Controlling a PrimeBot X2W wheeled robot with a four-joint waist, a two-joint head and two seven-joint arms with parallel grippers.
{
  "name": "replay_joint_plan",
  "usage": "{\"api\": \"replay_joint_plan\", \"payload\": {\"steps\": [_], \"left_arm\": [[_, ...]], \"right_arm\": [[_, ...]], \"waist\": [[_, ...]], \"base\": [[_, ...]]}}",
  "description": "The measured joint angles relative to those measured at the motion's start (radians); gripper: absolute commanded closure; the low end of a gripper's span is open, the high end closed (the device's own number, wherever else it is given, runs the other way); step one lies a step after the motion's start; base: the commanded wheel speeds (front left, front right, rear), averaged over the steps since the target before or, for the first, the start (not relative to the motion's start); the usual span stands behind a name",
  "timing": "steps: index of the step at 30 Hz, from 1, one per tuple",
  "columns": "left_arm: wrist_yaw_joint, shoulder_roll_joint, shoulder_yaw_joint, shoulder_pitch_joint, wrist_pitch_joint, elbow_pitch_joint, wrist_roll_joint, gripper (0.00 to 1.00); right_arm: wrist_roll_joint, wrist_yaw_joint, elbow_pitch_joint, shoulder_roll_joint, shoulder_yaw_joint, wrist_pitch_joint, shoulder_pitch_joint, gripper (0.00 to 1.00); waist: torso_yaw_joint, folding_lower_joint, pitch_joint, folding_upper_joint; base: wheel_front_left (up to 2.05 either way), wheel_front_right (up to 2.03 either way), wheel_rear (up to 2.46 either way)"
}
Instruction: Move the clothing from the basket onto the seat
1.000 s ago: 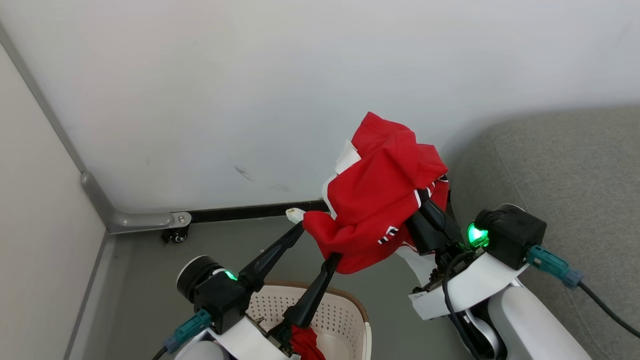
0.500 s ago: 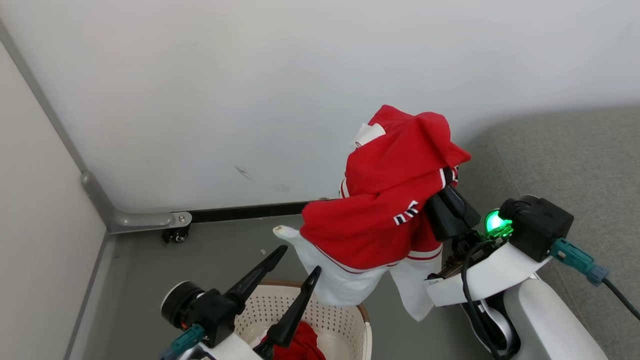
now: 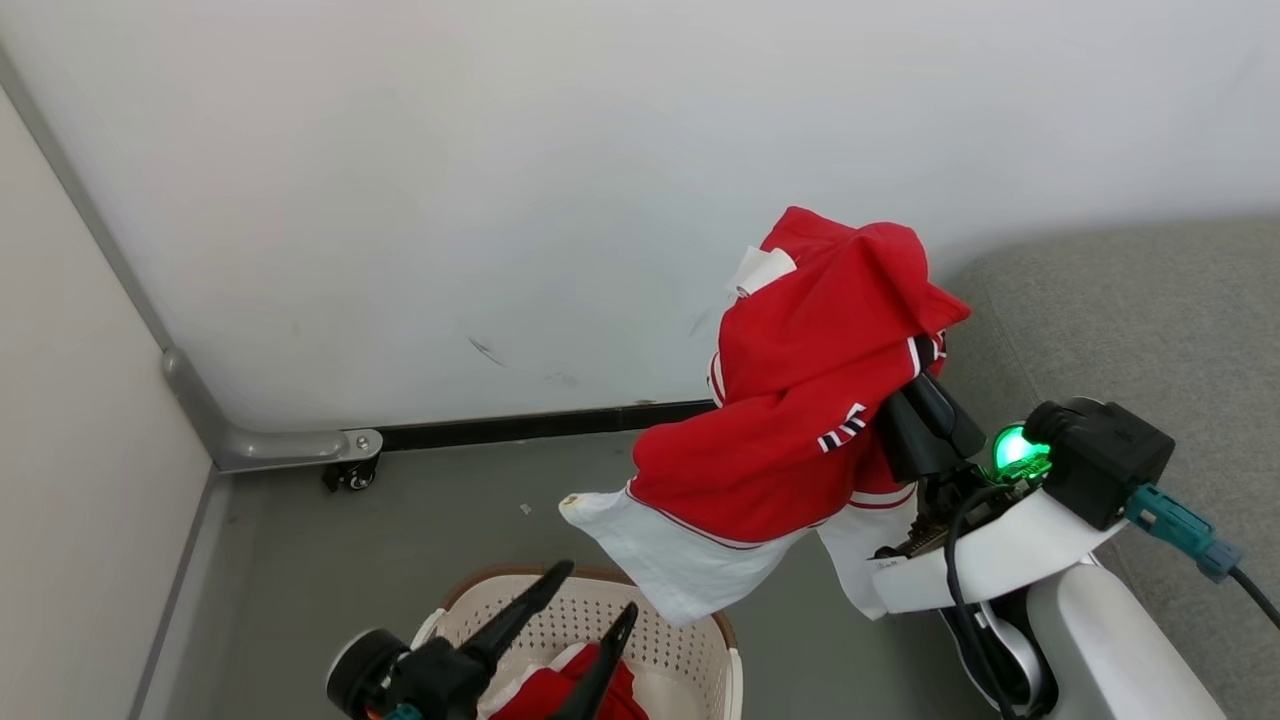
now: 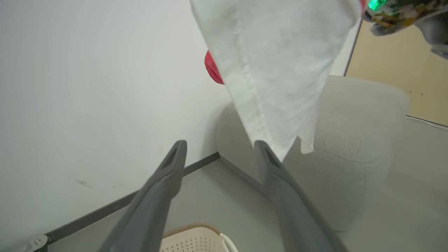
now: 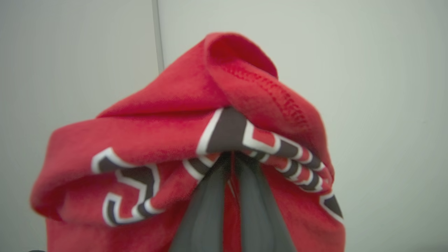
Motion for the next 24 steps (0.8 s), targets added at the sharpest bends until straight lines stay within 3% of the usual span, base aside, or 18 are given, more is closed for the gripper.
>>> {"api": "replay_joint_plan", "payload": {"steps": [24], "left_arm": [[-0.001, 0.005, -0.029, 0.084, 0.0, 0.014, 0.072, 0.0]], "right_arm": [[-0.026, 0.0, -0.023, 0.0, -0.087, 0.0, 0.06, 1.0]], "waist": [[-0.041, 0.0, -0.015, 0.0]], "base": [[0.0, 0.0, 0.0]]}}
